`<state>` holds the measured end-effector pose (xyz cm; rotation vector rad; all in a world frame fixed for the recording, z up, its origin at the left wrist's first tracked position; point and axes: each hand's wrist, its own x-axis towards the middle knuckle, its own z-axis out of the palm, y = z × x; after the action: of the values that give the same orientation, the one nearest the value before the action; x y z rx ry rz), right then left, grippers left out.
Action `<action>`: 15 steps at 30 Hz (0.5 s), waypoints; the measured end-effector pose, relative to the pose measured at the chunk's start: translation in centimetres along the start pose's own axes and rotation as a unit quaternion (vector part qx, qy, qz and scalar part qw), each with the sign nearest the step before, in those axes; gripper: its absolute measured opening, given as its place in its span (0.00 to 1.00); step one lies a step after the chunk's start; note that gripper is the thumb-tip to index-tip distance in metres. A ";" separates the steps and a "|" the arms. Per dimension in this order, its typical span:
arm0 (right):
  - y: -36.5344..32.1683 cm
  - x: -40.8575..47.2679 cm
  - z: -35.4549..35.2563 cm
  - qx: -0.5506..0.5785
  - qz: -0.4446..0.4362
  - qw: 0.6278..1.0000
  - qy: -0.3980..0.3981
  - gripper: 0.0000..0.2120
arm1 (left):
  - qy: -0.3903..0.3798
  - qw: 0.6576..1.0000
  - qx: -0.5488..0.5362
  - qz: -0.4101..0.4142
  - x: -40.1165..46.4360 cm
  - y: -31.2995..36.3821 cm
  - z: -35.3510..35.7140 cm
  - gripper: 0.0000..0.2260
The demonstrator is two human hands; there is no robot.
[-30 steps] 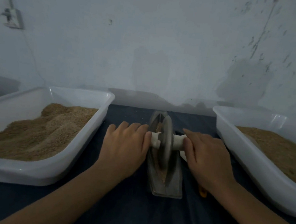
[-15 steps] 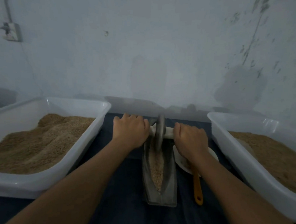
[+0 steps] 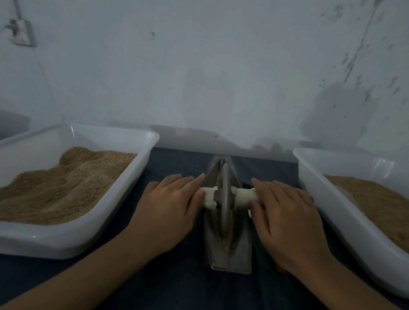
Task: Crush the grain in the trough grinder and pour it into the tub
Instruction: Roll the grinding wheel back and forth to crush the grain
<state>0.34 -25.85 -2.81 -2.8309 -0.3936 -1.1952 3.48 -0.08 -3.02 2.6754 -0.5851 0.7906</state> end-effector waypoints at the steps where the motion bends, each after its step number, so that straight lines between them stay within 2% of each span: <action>1: 0.2 0.5 0.3 0.001 0.006 1.000 -0.012 0.22 | -0.009 1.000 0.009 -0.006 0.7 0.0 0.2 0.25; 4: 0.7 3.5 1.9 -0.012 0.050 0.996 -0.068 0.22 | -0.038 0.996 0.069 -0.028 4.2 -0.3 1.1 0.23; 7: 0.9 7.5 3.8 -0.069 0.100 0.984 -0.128 0.25 | -0.087 0.978 0.185 -0.035 7.9 -0.4 2.0 0.11; 10: 1.1 9.7 5.2 -0.053 0.133 0.982 -0.125 0.25 | -0.114 0.977 0.172 -0.053 10.2 -0.9 2.4 0.08; 15: 0.5 7.8 4.3 -0.071 0.104 0.986 -0.107 0.25 | -0.067 0.986 0.147 -0.035 7.5 -0.7 2.4 0.08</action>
<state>8.71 -24.02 -0.27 -3.0390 -0.0178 -0.9192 10.63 -2.65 -0.75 3.0198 -0.4293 0.7316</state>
